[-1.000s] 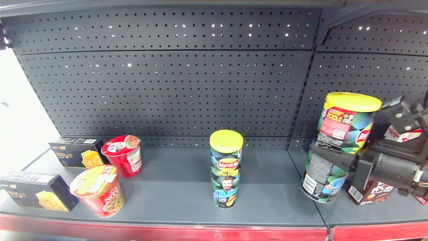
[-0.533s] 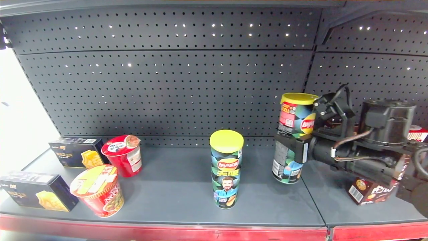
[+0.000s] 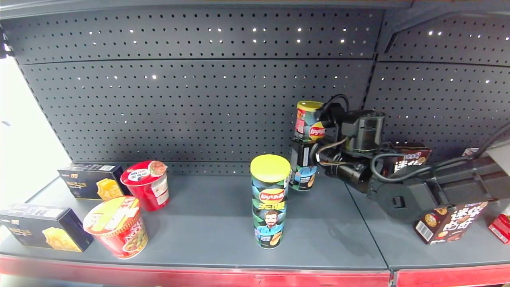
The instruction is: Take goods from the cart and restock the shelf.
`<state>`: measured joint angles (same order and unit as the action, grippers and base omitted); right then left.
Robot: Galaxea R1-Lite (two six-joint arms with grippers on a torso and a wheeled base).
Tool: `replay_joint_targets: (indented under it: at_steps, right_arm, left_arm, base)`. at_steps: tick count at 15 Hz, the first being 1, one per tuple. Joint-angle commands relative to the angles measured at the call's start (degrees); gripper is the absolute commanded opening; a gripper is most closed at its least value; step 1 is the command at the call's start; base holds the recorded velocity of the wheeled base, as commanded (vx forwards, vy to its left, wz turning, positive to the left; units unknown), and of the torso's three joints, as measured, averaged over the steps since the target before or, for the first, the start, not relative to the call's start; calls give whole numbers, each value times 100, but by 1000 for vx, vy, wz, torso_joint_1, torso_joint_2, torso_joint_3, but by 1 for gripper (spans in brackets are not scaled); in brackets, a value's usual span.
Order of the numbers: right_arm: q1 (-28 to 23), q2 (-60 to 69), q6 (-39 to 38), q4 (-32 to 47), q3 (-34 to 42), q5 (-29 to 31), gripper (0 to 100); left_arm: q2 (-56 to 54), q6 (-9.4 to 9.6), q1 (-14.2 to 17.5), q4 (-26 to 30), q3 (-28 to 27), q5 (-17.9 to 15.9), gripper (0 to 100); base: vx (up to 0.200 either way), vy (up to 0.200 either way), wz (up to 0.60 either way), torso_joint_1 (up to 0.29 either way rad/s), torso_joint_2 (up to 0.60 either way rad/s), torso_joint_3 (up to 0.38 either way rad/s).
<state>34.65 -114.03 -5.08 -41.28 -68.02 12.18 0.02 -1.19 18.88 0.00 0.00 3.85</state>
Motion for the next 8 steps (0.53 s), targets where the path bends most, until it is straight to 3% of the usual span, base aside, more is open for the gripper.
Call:
replay_joint_targets:
  at_steps: [1, 8]
  right_arm:
    - [-10, -673, -1, -47, -519, 224, 0]
    - [69, -1411, 16, -267, -1213, 505, 0]
  left_arm:
    - [-2, -4, 1, -9, 0, 1, 100]
    - [-2, -4, 1, 0, 0, 1, 100]
  base:
    - [0, 0, 0, 0, 0, 0]
    - [0, 0, 0, 0, 0, 0]
